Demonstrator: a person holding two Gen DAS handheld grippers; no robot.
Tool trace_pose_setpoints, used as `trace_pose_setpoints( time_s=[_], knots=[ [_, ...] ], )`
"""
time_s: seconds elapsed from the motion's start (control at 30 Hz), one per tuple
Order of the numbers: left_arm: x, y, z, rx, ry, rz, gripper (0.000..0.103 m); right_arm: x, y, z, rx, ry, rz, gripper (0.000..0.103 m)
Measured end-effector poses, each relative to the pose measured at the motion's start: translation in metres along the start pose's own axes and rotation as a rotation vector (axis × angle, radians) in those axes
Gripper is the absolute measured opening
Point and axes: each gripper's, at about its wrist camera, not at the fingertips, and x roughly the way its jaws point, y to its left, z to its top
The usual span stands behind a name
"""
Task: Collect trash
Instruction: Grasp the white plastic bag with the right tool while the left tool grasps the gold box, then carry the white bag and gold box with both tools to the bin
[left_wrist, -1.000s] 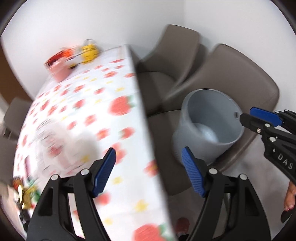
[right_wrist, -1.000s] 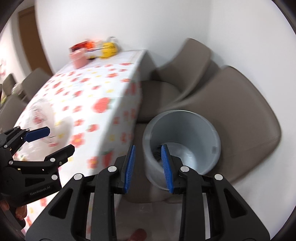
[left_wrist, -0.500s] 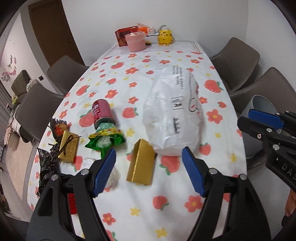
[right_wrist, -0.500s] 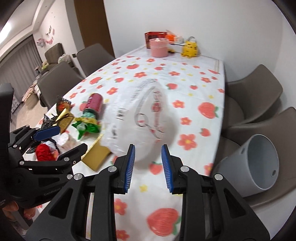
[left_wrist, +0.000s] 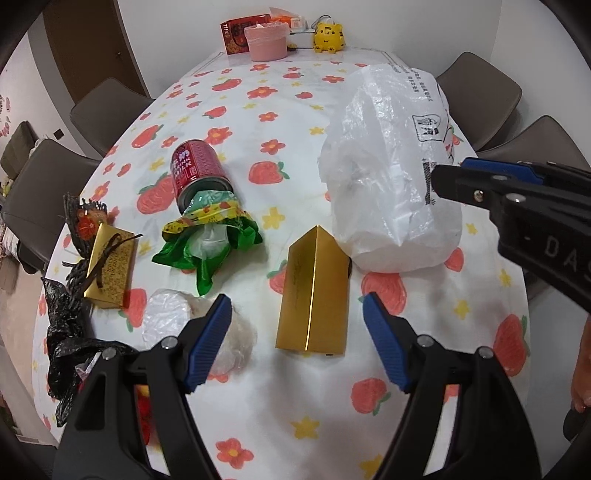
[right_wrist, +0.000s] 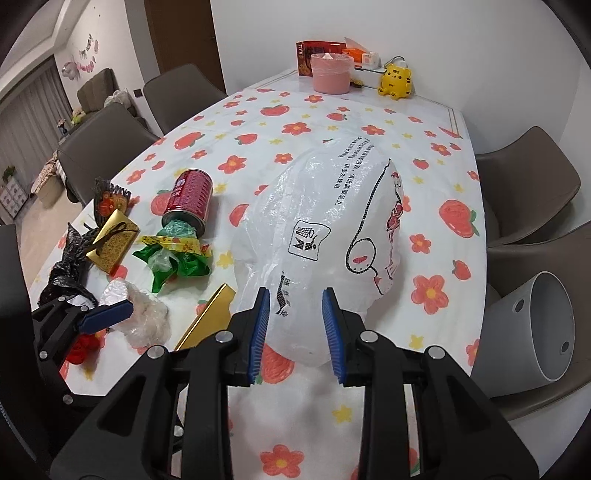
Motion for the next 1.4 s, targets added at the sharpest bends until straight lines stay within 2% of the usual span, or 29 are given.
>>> trace_pose_setpoints(
  time_s=[0.13,0.17,0.2,0.27,0.43,0.5,0.53,0.77,0.9,0.97,1.0,1.03,1.07,1.13,1.2,1.4],
  knots=[
    [0.017,-0.001,0.002,0.028,0.009,-0.016,0.074,0.021,-0.004,0.000,0.010,0.028,-0.024,0.026],
    [0.022,-0.001,0.003,0.031,0.013,-0.019,0.074,0.024,-0.004,0.000,0.005,0.032,-0.028,0.018],
    [0.025,0.000,0.003,0.032,0.017,-0.024,0.074,0.027,-0.004,0.000,-0.004,0.034,-0.031,0.003],
    [0.031,0.000,0.004,0.034,0.022,-0.030,0.074,0.026,-0.004,-0.001,-0.018,0.017,-0.048,0.000],
    [0.045,-0.001,0.005,0.032,0.039,-0.042,0.073,0.022,-0.006,-0.001,-0.017,-0.005,-0.052,0.000],
    [0.051,-0.003,0.004,0.039,0.053,-0.051,0.060,0.022,-0.008,0.000,-0.015,-0.006,-0.049,0.000],
    [0.055,-0.004,0.004,0.041,0.067,-0.059,0.047,0.022,-0.008,0.000,-0.014,-0.005,-0.044,0.000],
    [0.058,-0.008,0.004,0.041,0.063,-0.063,0.042,0.022,-0.010,0.000,-0.009,-0.002,-0.038,0.000],
    [0.057,-0.010,0.003,0.055,0.068,-0.045,0.043,0.023,-0.010,0.000,-0.009,0.000,-0.034,0.000],
    [0.058,-0.015,0.004,0.084,0.071,-0.020,0.051,0.023,-0.010,0.000,-0.006,0.000,-0.032,0.000],
    [0.061,-0.016,0.003,0.083,0.091,-0.013,0.059,0.023,-0.010,-0.001,-0.006,-0.001,-0.032,0.000],
    [0.064,-0.016,0.000,0.077,0.109,-0.004,0.079,0.023,-0.010,-0.001,-0.006,-0.002,-0.032,0.000],
    [0.066,-0.015,-0.003,0.071,0.109,0.008,0.081,0.023,-0.010,0.000,-0.008,-0.001,-0.034,0.000],
    [0.072,-0.014,-0.008,0.063,0.125,0.002,0.077,0.023,-0.010,-0.001,-0.009,-0.002,-0.034,0.000],
    [0.072,-0.010,-0.013,0.029,0.117,-0.037,0.057,0.023,-0.009,-0.001,-0.016,-0.001,-0.036,0.000],
    [0.063,-0.006,-0.012,0.010,0.094,-0.028,0.056,0.022,-0.008,-0.004,-0.019,0.002,-0.037,0.000]
  ],
)
